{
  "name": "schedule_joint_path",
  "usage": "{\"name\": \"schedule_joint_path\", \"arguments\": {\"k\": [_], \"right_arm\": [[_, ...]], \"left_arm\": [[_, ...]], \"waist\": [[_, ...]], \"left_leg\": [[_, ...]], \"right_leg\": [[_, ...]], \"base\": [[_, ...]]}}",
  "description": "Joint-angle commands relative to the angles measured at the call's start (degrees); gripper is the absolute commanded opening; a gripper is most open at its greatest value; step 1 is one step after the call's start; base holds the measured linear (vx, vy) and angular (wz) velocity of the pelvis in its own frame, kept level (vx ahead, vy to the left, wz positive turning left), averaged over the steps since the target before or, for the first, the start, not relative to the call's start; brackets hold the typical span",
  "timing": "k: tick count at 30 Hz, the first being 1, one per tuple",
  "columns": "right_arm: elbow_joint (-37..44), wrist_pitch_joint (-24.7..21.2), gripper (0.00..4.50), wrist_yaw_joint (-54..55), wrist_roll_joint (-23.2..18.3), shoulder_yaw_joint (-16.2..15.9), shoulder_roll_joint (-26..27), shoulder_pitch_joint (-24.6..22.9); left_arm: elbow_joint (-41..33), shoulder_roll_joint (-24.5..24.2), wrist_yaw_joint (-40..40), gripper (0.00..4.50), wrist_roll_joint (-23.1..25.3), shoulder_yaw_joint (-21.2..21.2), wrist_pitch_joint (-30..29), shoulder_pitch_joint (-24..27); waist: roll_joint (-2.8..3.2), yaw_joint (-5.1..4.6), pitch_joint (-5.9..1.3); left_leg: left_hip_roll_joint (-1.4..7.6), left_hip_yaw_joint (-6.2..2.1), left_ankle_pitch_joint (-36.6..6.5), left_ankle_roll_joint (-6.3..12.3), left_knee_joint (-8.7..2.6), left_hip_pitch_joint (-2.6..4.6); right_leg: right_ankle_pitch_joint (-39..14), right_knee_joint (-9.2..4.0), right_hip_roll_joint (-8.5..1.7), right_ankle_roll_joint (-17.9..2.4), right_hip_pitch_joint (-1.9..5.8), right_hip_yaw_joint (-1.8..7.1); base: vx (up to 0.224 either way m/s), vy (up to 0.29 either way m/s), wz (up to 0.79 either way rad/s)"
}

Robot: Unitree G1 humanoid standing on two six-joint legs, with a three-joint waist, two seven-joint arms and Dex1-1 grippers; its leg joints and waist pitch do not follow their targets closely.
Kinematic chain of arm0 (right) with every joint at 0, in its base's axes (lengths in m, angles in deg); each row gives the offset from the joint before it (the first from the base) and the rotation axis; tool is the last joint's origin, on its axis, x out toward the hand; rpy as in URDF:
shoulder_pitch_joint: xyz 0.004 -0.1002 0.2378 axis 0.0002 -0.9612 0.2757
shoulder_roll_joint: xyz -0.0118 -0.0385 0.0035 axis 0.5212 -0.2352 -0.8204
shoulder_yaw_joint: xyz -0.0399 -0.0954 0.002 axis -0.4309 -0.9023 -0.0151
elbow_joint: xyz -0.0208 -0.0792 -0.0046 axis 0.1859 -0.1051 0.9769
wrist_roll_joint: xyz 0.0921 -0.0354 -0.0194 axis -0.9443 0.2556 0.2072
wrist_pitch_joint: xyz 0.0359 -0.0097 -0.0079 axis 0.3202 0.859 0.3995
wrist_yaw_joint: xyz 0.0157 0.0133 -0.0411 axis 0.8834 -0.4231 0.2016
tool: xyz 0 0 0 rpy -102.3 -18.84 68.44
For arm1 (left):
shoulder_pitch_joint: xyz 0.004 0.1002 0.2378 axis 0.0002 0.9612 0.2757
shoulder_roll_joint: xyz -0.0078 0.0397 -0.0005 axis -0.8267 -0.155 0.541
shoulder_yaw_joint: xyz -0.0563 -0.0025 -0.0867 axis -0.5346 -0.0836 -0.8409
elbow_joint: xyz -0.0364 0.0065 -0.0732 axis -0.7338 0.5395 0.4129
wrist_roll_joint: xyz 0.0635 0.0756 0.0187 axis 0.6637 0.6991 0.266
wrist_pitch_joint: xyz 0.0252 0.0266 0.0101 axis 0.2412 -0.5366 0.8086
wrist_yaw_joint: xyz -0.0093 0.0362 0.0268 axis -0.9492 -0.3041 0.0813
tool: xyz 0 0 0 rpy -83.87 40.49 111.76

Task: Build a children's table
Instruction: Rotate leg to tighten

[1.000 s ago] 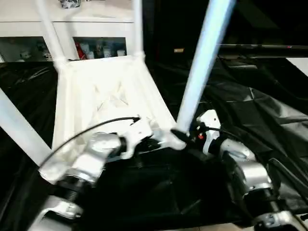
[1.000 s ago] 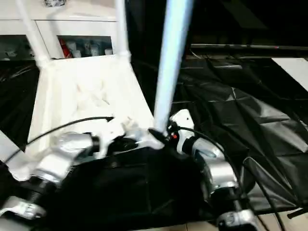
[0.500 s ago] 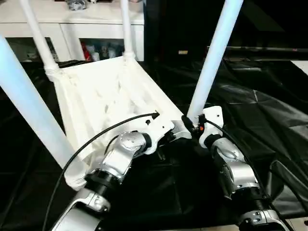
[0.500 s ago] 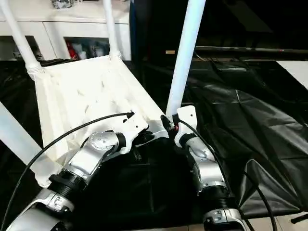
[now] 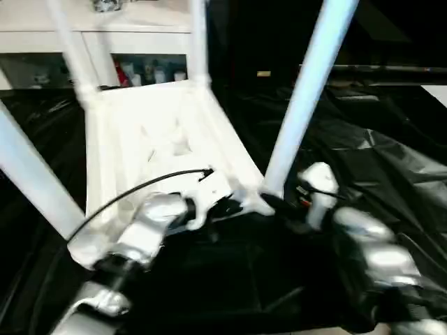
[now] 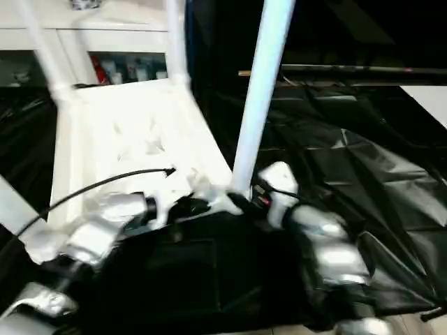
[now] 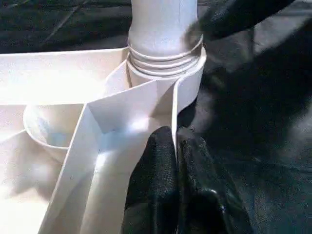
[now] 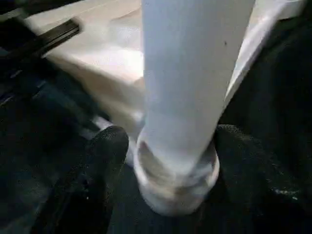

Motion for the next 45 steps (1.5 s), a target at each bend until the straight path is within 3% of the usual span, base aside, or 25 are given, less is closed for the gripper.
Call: {"name": "schedule_joint_path", "arguments": {"k": [1, 7, 14, 16, 23, 30, 33, 36, 45], "right_arm": [[2.8, -0.5, 3.04, -5.1, -1.3, -1.2, -2.0, -2.0], [6.4, -2.3, 3.04, -8.8, -4.1, 0.3, -6.2, -5.3], [6.5, -1.4, 3.04, -6.5, -2.3, 0.4, -5.9, -6.7], [6.3, -0.9, 3.04, -5.3, -2.1, 0.5, -5.0, -6.7], [4.7, 1.2, 3.04, 0.2, -1.9, 1.7, -1.2, -3.5], [4.3, 1.2, 3.04, -0.1, -1.7, 1.8, -1.7, -2.0], [4.2, 1.5, 3.04, -0.1, -1.8, 1.8, -2.0, -2.2], [4.1, 1.8, 3.15, -0.2, -1.8, 1.8, -2.4, -2.4], [4.1, 2.2, 3.15, -0.3, -1.5, 1.2, -2.3, -2.6]], "left_arm": [[1.4, -0.1, 1.4, 0.00, -1.8, -1.7, 1.7, 0.5], [0.2, -0.3, 0.5, 0.00, -3.0, -2.2, 2.0, 1.4], [-1.0, 0.0, 1.2, 0.00, -3.2, -2.2, 1.9, 2.0], [-1.2, -0.2, 1.6, 0.00, -2.5, -1.8, 2.6, 2.1], [-1.9, -1.3, -1.9, 0.00, -3.0, -0.3, 1.7, 2.8], [-0.9, -2.4, -2.0, 0.00, -1.3, 1.1, 2.1, 1.7], [-0.6, -2.2, -1.2, 0.00, -1.0, 0.7, 1.8, 1.0], [-1.1, -2.6, -1.8, 0.56, -1.6, 0.5, 0.1, 0.5], [-0.4, -4.5, -2.8, 0.96, 0.3, 2.2, -1.8, -0.3]], "waist": [[-1.09, 0.22, -2.45], [-1.45, 0.13, -2.39], [-1.29, 0.04, -2.62], [-1.44, -0.03, -2.63], [-0.97, -0.13, -2.70], [-0.90, 0.22, -2.91], [-0.74, 0.40, -2.84], [-0.69, 0.51, -2.82], [-0.57, 0.38, -2.87]], "left_leg": [[3.37, -1.46, -13.4, 4.61, -3.78, 0.29], [3.32, -1.56, -13.4, 4.73, -3.69, 0.10], [3.28, -1.48, -11.1, 5.60, -3.39, 0.06], [3.26, -1.46, -10.8, 5.74, -3.38, 0.07], [3.32, -1.49, -10.8, 4.78, -3.50, 0.25], [3.33, -1.31, -8.2, 5.93, -3.13, 0.39], [3.33, -1.29, -8.6, 5.83, -3.13, 0.45], [3.32, -1.36, -9.7, 4.98, -3.22, 0.45], [3.26, -1.38, -10.0, 4.60, -3.17, 0.49]], "right_leg": [[-13.8, -5.09, -3.22, -10.7, 1.68, 2.29], [-16.2, -5.32, -3.31, -10.1, 1.69, 2.25], [-11.4, -4.79, -3.23, -11.9, 1.71, 2.16], [-11.1, -4.77, -3.15, -11.9, 1.69, 2.09], [-9.5, -4.50, -3.10, -12.5, 1.71, 2.11], [-3.7, -3.87, -3.04, -14.0, 1.95, 2.17], [-3.9, -3.92, -3.08, -14.4, 1.95, 2.15], [-5.7, -4.01, -3.15, -14.0, 2.02, 2.17], [-4.8, -3.97, -3.04, -14.2, 2.09, 2.16]], "base": [[0.000, 0.000, 0.00], [0.000, 0.000, 0.00], [0.000, 0.000, 0.00], [0.000, 0.000, 0.00], [0.000, 0.000, 0.00], [0.000, 0.000, 0.00], [0.000, 0.000, 0.00], [0.000, 0.000, 0.00], [0.000, 0.000, 0.00]]}}
